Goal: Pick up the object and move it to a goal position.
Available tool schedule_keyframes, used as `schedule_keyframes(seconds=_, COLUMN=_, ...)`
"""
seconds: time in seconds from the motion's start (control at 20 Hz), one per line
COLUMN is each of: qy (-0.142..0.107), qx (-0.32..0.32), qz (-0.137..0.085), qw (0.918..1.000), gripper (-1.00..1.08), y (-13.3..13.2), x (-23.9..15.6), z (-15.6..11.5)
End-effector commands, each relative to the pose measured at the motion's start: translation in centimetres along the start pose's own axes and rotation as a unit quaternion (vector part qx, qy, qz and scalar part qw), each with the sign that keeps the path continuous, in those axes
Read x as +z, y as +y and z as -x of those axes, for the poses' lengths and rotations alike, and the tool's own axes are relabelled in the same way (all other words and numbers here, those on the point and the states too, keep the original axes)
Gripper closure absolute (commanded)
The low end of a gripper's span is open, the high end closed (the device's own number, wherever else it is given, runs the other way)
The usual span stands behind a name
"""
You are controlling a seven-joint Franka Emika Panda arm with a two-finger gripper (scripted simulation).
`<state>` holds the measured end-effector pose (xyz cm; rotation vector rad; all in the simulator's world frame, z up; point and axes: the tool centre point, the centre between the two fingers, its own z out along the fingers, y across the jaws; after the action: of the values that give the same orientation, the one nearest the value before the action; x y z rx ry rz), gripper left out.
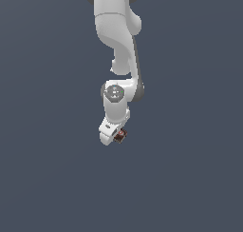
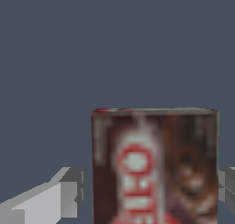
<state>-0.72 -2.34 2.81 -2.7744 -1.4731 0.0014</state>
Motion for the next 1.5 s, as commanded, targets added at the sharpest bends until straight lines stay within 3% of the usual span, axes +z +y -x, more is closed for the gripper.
schedule_keyframes(seconds=0.0, qy=0.0, qx=-0.001, qz=0.0, qw=1.0, gripper=-0.92, y=0.0, x=0.8, z=0.0)
schedule_keyframes(seconds=0.2, qy=0.0, qx=-0.001, qz=0.0, qw=1.0, gripper=-0.92, y=0.1, x=1.2, z=-0.1)
schedule_keyframes(seconds=0.25, qy=0.0, qx=-0.001, qz=0.0, qw=1.0, gripper=1.08, y=0.1, x=1.2, z=-0.1)
schedule_keyframes(seconds=0.95, qy=0.0, qx=0.0, qz=0.001, qw=1.0, gripper=1.08, y=0.3, x=0.7, z=0.2)
schedule_keyframes(seconds=1.45, qy=0.0, qx=0.0, qz=0.001, qw=1.0, gripper=1.08, y=1.3, x=-4.1, z=3.0)
